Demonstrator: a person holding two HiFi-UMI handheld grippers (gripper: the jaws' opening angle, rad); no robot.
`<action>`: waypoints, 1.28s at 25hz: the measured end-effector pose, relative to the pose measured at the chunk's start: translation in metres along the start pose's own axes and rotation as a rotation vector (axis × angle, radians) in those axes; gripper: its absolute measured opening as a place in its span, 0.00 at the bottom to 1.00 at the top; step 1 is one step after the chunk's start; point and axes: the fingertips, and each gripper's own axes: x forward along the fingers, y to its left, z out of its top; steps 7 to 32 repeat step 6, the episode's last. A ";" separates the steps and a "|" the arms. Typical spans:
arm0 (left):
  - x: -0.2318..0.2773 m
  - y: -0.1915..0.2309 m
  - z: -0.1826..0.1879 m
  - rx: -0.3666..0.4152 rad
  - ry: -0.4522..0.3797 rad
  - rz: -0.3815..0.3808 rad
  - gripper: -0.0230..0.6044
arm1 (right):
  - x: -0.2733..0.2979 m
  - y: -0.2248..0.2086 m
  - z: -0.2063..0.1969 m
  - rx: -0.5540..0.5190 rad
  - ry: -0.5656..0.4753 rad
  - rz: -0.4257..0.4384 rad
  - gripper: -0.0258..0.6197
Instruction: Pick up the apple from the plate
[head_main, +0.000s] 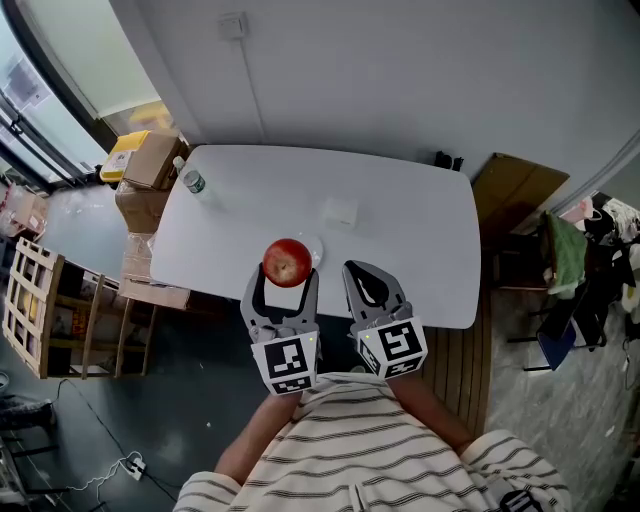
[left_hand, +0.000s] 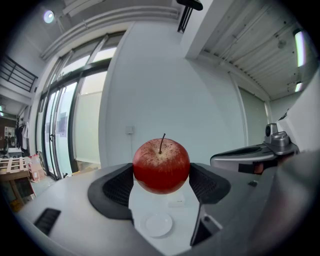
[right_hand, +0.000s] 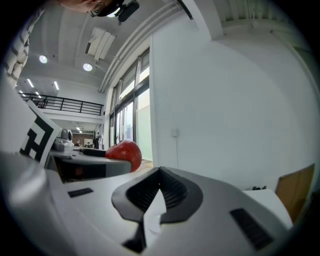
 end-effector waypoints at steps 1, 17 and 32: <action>0.000 0.001 0.000 0.000 -0.001 0.003 0.61 | 0.000 0.000 0.000 -0.001 0.000 0.000 0.06; 0.001 0.002 -0.001 -0.005 -0.002 0.010 0.61 | -0.001 -0.002 -0.001 -0.002 -0.004 0.000 0.06; 0.001 0.002 -0.001 -0.005 -0.002 0.010 0.61 | -0.001 -0.002 -0.001 -0.002 -0.004 0.000 0.06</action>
